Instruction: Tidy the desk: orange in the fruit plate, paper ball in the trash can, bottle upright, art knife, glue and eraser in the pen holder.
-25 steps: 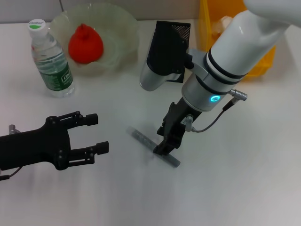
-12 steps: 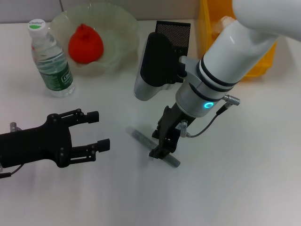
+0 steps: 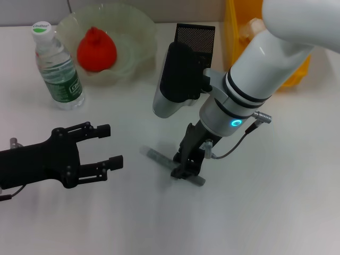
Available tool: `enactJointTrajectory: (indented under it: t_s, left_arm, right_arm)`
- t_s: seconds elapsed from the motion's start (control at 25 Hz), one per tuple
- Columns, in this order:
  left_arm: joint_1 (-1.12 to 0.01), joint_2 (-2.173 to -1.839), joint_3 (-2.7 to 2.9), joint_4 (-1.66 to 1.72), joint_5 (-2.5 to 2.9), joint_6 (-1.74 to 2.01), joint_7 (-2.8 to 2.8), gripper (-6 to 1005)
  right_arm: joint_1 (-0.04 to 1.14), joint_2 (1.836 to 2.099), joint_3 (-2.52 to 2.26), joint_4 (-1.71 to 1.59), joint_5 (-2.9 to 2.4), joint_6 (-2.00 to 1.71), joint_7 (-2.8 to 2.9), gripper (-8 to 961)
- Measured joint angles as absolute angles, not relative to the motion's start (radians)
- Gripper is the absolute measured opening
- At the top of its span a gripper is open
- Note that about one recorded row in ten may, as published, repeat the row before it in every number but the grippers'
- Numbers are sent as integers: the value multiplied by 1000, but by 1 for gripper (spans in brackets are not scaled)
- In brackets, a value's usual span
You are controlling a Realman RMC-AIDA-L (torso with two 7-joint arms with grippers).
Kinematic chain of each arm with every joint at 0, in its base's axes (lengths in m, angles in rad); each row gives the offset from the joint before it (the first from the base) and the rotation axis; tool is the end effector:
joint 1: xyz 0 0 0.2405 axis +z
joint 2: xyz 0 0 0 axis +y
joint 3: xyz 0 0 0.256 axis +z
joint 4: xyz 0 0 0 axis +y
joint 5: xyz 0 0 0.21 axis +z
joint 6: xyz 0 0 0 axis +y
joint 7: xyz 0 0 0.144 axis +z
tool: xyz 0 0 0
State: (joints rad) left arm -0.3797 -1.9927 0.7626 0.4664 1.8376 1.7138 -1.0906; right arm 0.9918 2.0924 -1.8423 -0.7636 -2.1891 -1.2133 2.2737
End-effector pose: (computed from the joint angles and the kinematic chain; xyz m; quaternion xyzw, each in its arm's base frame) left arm -0.3026 0.2662 0.0069 -0.9308 -0.1744 -0.3008 0.1125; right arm 0.1235 0.3526 -0.1283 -0.9736 0.0999 -0.2051 0.0081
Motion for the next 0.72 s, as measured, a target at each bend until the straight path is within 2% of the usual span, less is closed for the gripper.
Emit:
enactJointTrajectory:
  t_s: [0.32,0.4,0.72]
  left_arm:
    - [-376,-1993,760,466,1838,1716,-1089,798]
    - [-376,-1993,760,466,1838,1716,-1089,798]
    - [-377,-1993,757,467,1838,1718,-1086,798]
  right_arm:
    - [997,2092,-1844,-759,-2189,-1217,2294,334]
    - [999,2092,-1844,-758,-2192,-1220,2300,242]
    - [996,2091,-1822,-764,-2194,-1220,2301,136]
